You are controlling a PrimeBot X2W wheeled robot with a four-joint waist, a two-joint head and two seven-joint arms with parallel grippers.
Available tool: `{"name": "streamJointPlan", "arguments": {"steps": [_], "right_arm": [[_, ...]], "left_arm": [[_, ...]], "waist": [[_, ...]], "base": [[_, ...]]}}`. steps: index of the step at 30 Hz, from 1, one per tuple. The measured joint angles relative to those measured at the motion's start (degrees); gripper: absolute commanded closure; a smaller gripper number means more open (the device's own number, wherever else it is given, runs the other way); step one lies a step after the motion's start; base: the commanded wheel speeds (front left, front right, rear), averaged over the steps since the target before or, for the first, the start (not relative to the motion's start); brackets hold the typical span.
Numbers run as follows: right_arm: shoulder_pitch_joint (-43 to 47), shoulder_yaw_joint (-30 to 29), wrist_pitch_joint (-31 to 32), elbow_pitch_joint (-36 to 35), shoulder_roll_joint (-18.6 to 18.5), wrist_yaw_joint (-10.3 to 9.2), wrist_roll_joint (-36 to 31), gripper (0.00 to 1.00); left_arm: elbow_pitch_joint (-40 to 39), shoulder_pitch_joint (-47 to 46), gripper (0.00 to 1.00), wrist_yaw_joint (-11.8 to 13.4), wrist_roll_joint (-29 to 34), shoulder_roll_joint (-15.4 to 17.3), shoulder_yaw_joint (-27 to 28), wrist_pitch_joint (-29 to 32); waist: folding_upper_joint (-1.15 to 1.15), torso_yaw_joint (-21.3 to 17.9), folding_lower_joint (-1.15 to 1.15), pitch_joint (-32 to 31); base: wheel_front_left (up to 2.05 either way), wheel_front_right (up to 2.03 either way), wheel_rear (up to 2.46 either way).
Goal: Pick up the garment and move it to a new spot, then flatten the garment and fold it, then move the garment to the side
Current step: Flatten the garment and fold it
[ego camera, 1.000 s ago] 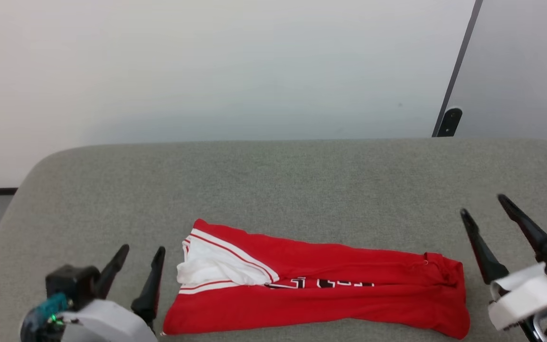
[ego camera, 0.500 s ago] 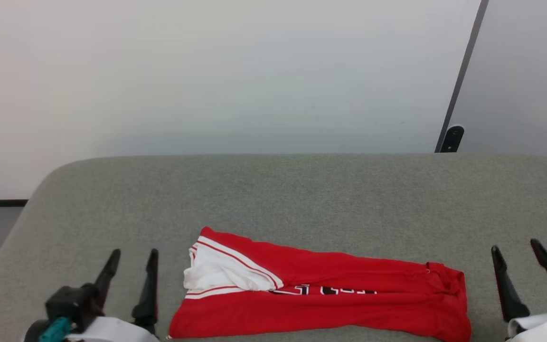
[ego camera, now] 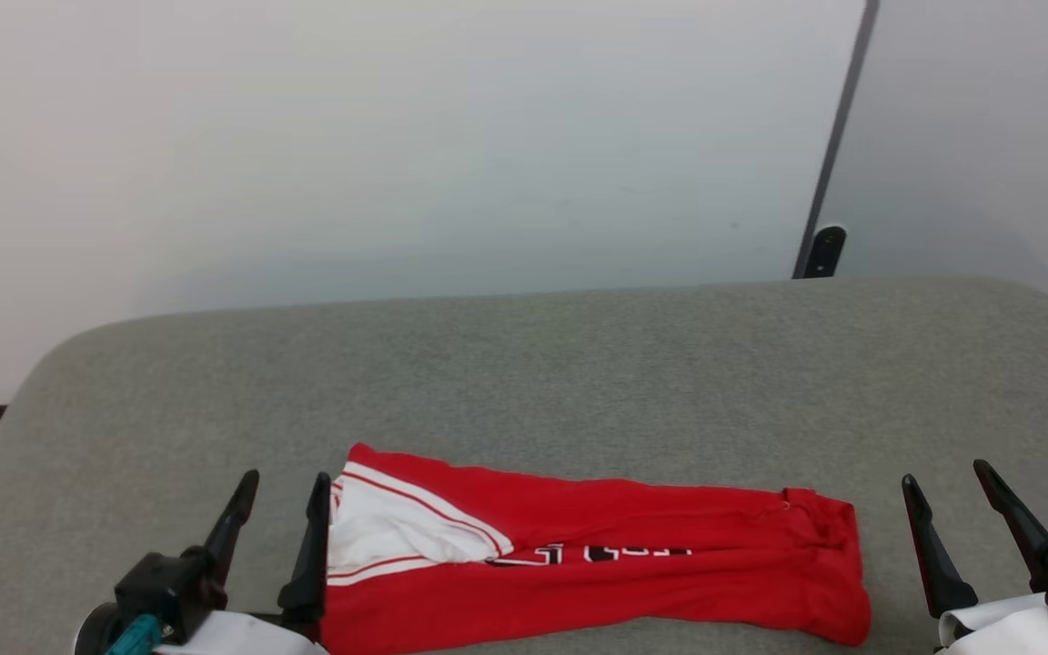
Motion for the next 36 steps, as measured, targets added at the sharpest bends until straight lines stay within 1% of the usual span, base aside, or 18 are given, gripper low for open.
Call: {"name": "streamJointPlan", "arguments": {"steps": [2,7,9,12,15,16,17,18,19,20,24,26,29,32,36], "right_arm": [[0.0,-0.14,-0.01,0.21,-0.12,0.0,0.0,0.0],[0.07,-1.01,0.12,0.49,-0.21,0.0,0.0,0.0],[0.07,-0.74,0.92,0.65,-0.31,0.0,0.03,0.0],[-0.99,0.4,4.28,1.34,-0.76,0.0,1.59,0.0],[-4.11,1.89,10.81,3.2,-2.53,0.0,4.33,0.0],[-4.11,1.89,10.81,3.2,-2.53,0.0,4.33,0.0],[-6.3,2.94,15.83,4.55,-3.34,0.0,6.56,0.0],[-7.54,4.24,18.95,5.19,-4.09,-0.02,7.68,0.0],[-7.54,4.24,18.95,5.19,-4.09,-0.02,7.68,0.0],[-10.0,6.33,24.37,6.08,-5.19,0.0,10.56,0.0],[-14.26,11.14,37.72,8.49,-6.95,0.0,16.23,0.0],[-15.9,13.59,44.31,9.79,-8.06,0.0,17.89,0.0],[-17.95,14.51,51.47,12.43,-8.62,0.0,19.8,0.0],[-19.64,14.71,56.62,14.63,-8.68,0.0,19.0,0.0],[-21.93,13.67,58.46,16.69,-7.1,0.0,17.55,0.0]], "left_arm": [[0.26,0.03,0.0,-1.41,0.68,-0.96,1.03,-0.02],[1.77,0.13,0.0,-3.99,1.83,-2.82,2.78,-0.03],[2.56,0.08,0.0,-4.5,2.14,-2.93,3.6,-0.03],[3.15,-0.07,0.0,-5.14,2.16,-2.83,5.41,-0.03],[3.54,-0.36,0.0,-5.48,1.99,-2.81,6.56,-0.03],[3.54,-0.36,0.0,-5.48,1.99,-2.81,6.56,-0.03],[3.66,-0.7,0.0,-5.97,1.96,-2.7,6.81,-0.03],[3.78,-0.85,0.0,-6.08,1.93,-2.68,6.89,-0.04],[3.78,-0.85,0.0,-6.08,1.93,-2.68,6.89,-0.04],[4.19,-1.39,0.0,-6.41,1.88,-2.72,6.54,0.0],[4.26,-2.68,0.0,-6.83,1.75,-2.99,5.43,0.26],[4.42,-3.42,0.0,-6.93,1.6,-3.36,4.92,0.43],[4.99,-4.46,0.0,-7.24,1.51,-3.79,4.16,0.47],[5.44,-5.43,0.0,-7.43,1.21,-4.41,3.54,0.71],[5.95,-6.86,0.0,-7.69,0.58,-4.68,3.22,0.71]], "waist": [[0.0,-0.71,0.0,0.1],[0.0,-2.04,0.0,0.61],[0.0,-2.31,0.0,0.9],[0.0,-2.45,0.0,1.43],[0.0,-2.2,0.0,2.04],[0.0,-2.2,0.0,2.04],[0.0,-1.83,0.0,2.48],[0.0,-1.59,0.0,2.72],[0.0,-1.59,0.0,2.72],[0.0,-1.07,0.0,3.24],[0.0,0.28,0.0,4.35],[0.0,1.1,0.0,4.88],[0.0,2.42,0.0,5.63],[0.0,3.66,0.0,6.49],[0.0,5.0,0.0,8.11]], "base": [[0.0,0.0,0.0],[0.0,0.0,0.0],[0.0,0.0,0.0],[0.0,0.0,0.0],[0.0,0.0,0.0],[0.0,0.0,0.0],[0.0,0.0,0.0],[0.0,0.0,0.0],[0.0,0.0,0.0],[0.0,0.0,0.0],[0.0,0.0,0.0],[0.0,0.0,0.0],[0.0,0.0,0.0],[0.0,0.0,0.0],[0.0,0.0,0.0]]}}
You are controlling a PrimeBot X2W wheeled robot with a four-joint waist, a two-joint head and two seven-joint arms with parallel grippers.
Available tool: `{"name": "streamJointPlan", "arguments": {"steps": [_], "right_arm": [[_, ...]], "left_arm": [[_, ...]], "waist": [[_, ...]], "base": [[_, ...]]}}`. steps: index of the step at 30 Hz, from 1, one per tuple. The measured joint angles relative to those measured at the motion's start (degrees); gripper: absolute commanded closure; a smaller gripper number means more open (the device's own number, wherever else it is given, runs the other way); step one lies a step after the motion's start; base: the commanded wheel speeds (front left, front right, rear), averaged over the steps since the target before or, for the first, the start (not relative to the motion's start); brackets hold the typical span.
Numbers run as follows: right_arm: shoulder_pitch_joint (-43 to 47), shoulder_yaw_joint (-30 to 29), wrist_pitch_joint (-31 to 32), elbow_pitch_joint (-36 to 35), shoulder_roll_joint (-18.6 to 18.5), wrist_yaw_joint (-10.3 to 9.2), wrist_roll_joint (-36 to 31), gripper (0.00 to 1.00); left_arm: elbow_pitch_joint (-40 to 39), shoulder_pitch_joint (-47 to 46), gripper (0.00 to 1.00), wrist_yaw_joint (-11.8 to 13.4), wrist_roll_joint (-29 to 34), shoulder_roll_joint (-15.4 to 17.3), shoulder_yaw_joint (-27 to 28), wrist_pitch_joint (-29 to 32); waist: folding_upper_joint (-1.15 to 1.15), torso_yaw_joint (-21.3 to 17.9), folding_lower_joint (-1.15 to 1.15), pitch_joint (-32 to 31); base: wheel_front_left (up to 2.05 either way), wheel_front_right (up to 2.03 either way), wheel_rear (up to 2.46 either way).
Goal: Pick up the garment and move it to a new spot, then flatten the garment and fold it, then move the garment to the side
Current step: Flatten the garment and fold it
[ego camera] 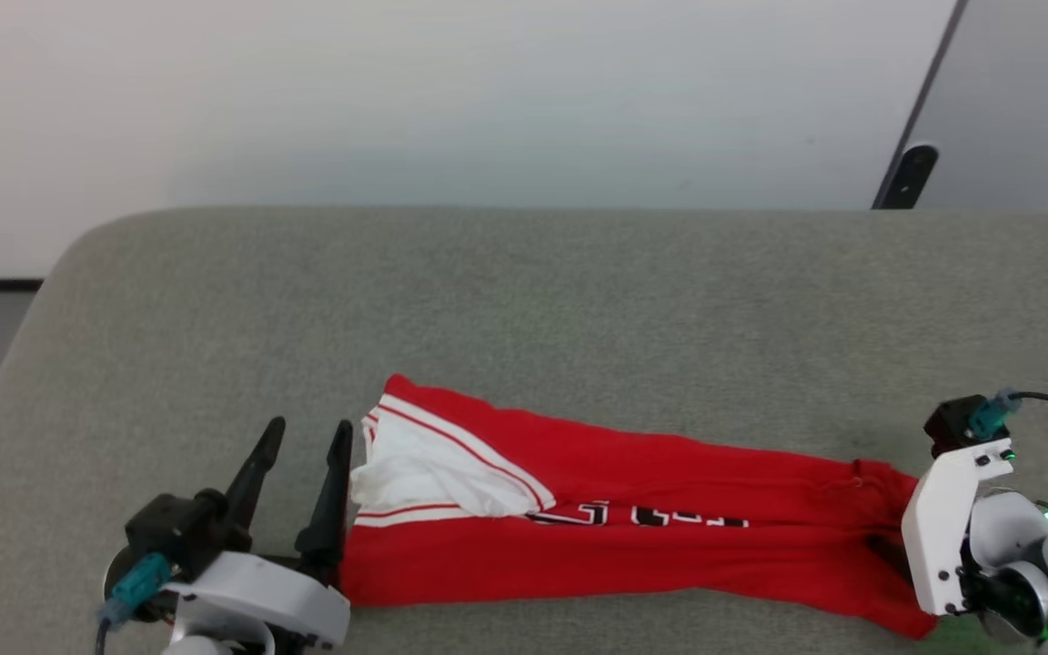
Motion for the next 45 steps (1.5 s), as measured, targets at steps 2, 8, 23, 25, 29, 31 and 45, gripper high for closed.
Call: {"name": "streamJointPlan", "arguments": {"steps": [2,8,23,25,29,31,45], "right_arm": [[-0.76,-0.13,0.15,1.67,0.68,0.0,-1.41,0.0],[-3.6,-1.65,0.04,7.93,2.87,0.01,-2.85,0.0],[-8.83,-3.33,-5.34,18.82,4.35,0.1,-1.57,1.0],[-8.93,-3.09,-5.69,19.06,4.26,0.13,-1.38,1.0],[-9.36,-2.38,-7.12,19.86,3.5,0.52,-0.54,1.0],[-9.71,-2.15,-7.59,20.17,2.86,0.58,-0.37,1.0],[-11.49,-2.48,-5.69,18.16,-3.81,0.01,4.48,1.0]], "left_arm": [[0.36,-0.63,0.0,-0.2,-0.15,-0.02,-0.1,0.07],[0.97,-2.77,0.0,-0.57,-0.77,-0.34,-0.41,-0.02],[3.16,-4.08,0.0,-1.31,-2.18,-0.56,0.23,-0.52],[3.26,-4.07,0.0,-1.31,-2.24,-0.55,0.33,-0.53],[3.41,-4.05,0.0,-1.49,-2.65,-0.55,0.6,-0.54],[3.49,-3.93,0.0,-1.56,-2.69,-0.45,0.85,-0.54],[3.76,-2.22,0.0,-1.27,-2.74,0.2,1.75,-0.62]], "waist": [[0.0,0.62,0.0,0.9],[0.0,2.37,0.0,3.67],[0.0,4.56,0.0,5.44],[0.0,4.49,0.0,5.36],[0.0,4.11,0.0,4.97],[0.0,3.83,0.0,4.79],[0.0,1.16,0.0,2.38]], "base": [[0.0,0.0,0.0],[0.0,0.0,0.0],[0.0,0.0,0.0],[0.0,0.0,0.0],[0.0,0.0,0.0],[0.0,0.0,0.0],[0.0,0.0,0.0]]}}
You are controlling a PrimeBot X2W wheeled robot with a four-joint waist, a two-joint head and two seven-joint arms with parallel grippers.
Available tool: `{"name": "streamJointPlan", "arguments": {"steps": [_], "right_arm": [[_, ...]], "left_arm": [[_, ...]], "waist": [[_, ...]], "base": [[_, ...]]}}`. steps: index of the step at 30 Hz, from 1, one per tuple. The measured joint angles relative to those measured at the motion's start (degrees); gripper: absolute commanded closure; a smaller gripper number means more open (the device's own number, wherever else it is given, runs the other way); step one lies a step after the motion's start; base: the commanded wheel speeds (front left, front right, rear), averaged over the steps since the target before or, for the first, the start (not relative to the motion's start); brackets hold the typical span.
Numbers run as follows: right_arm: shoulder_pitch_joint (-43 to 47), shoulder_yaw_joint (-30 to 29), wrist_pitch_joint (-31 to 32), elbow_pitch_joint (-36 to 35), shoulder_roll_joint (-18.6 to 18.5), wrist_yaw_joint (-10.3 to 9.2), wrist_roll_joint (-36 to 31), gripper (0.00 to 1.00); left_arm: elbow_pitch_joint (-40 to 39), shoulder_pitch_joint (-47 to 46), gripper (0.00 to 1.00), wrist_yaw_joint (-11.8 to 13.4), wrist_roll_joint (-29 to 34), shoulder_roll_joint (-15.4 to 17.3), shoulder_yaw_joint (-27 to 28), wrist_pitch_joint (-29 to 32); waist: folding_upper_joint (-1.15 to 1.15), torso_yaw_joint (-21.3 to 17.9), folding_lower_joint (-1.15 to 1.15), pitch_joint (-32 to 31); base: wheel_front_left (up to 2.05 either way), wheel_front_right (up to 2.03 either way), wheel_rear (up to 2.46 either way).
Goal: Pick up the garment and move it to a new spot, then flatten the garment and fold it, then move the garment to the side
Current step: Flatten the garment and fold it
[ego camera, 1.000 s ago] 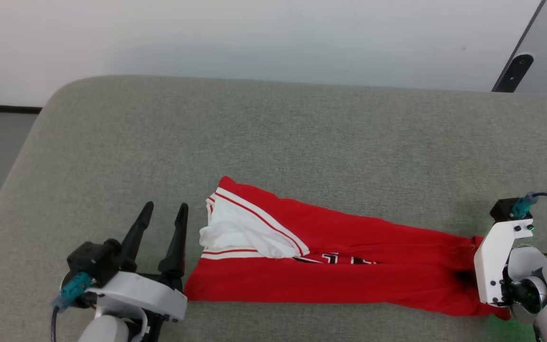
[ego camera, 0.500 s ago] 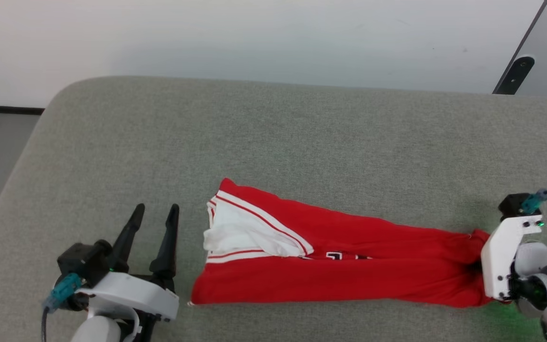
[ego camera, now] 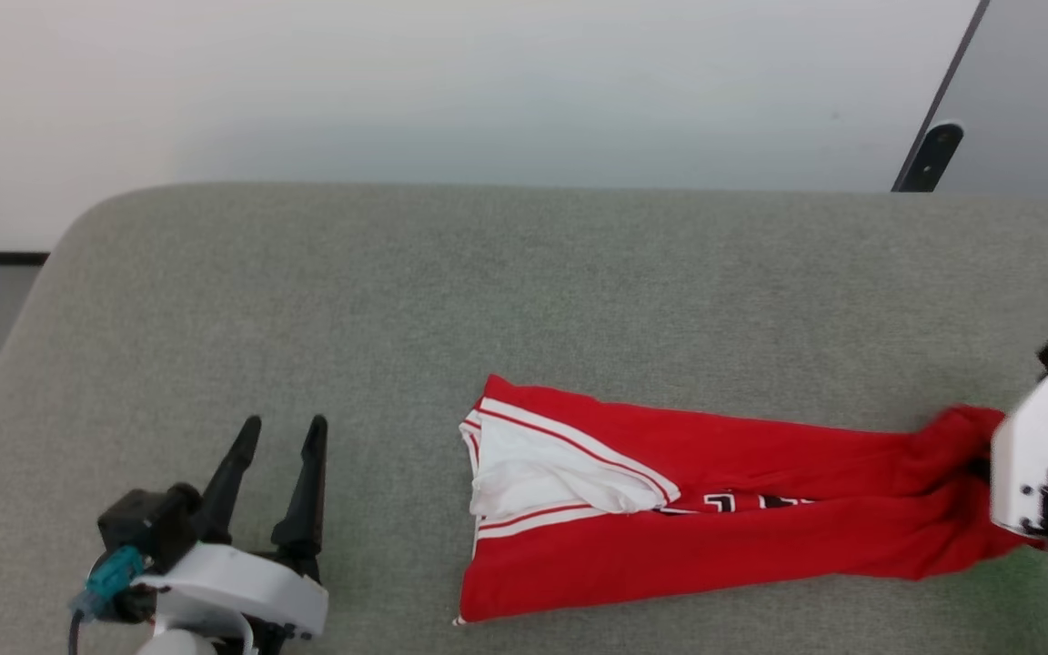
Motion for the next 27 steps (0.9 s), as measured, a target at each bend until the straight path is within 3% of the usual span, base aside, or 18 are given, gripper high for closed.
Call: {"name": "streamJointPlan", "arguments": {"steps": [10,15,27], "right_arm": [[3.76,1.76,4.92,-17.58,5.73,-0.01,9.61,1.0],[4.65,3.05,6.52,-24.35,9.91,-0.01,9.93,1.0],[2.31,4.35,6.22,-24.34,19.96,-0.01,4.93,1.0]], "left_arm": [[0.13,2.99,0.0,0.86,-1.0,0.42,1.13,0.01],[-0.44,2.89,0.0,1.09,-1.47,0.53,1.02,0.54],[-0.9,-0.2,0.0,1.08,-1.51,-1.07,-1.62,1.42]], "waist": [[0.0,-1.58,0.0,-3.8],[0.0,-0.81,0.0,-4.68],[0.0,5.39,0.0,-3.81]], "base": [[0.0,0.0,0.0],[0.0,0.0,0.0],[0.0,0.0,0.0]]}}
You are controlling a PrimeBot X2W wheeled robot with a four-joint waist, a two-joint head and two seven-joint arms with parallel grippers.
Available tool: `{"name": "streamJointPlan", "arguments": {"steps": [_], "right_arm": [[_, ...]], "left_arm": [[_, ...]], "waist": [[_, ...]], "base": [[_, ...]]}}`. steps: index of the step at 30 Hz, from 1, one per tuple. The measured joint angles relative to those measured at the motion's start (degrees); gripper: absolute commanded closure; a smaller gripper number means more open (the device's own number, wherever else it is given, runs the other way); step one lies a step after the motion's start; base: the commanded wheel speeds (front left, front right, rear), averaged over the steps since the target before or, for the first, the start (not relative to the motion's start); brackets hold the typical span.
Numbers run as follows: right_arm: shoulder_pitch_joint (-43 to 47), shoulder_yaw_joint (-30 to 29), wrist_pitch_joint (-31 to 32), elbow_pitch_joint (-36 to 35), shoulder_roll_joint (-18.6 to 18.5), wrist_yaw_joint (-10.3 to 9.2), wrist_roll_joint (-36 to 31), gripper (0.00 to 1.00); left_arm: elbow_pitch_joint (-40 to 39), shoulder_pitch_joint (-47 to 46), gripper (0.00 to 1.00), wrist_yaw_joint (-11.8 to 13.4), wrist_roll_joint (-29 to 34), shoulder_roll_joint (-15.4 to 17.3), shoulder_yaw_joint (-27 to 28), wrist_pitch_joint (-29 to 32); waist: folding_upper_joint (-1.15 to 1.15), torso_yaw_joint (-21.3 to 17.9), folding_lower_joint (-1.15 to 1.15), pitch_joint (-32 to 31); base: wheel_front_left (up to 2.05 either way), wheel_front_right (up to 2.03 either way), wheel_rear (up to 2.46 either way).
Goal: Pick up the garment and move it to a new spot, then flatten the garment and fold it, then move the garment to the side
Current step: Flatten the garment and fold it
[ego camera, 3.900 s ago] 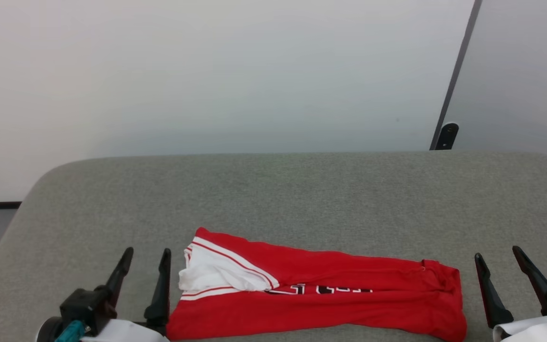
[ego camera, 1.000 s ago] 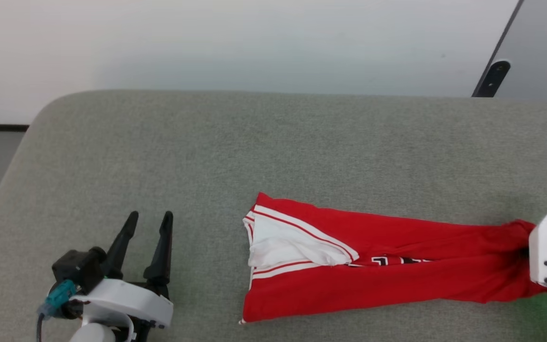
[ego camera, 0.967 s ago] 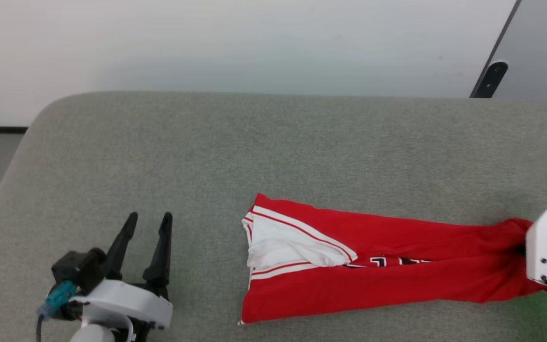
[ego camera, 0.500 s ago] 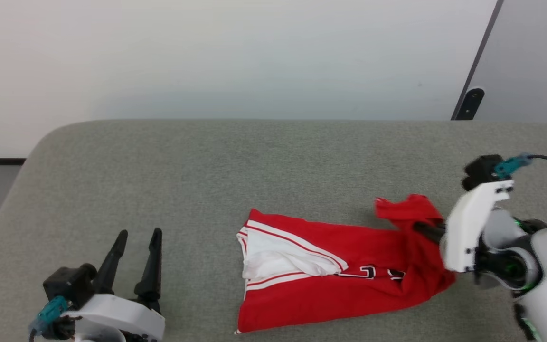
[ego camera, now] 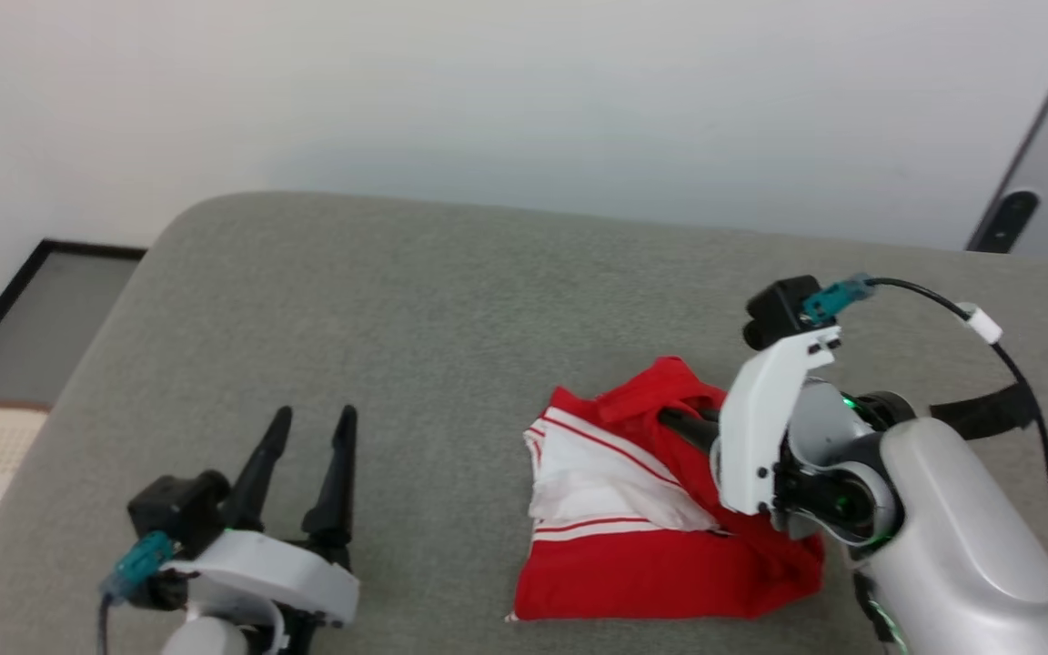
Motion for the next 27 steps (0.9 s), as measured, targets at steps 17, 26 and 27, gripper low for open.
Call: {"name": "streamJointPlan", "arguments": {"steps": [17,26,27], "right_arm": [[-3.54,5.71,-2.72,13.68,3.46,0.0,-7.33,1.0],[-5.87,7.55,-4.98,20.95,3.74,0.0,-8.26,1.0],[-6.16,7.7,-5.15,21.62,3.79,0.0,-8.31,1.0]], "left_arm": [[5.53,-5.47,0.0,-1.52,-0.6,-3.2,-2.55,-1.13],[7.12,-6.45,0.0,-2.03,-0.75,-3.58,-2.46,-1.38],[7.25,-6.48,0.0,-2.03,-0.74,-3.57,-2.45,-1.42]], "waist": [[0.0,8.08,0.0,5.14],[0.0,9.09,0.0,5.85],[0.0,9.03,0.0,5.81]], "base": [[0.0,0.0,0.0],[0.0,0.0,0.0],[0.0,0.0,0.0]]}}
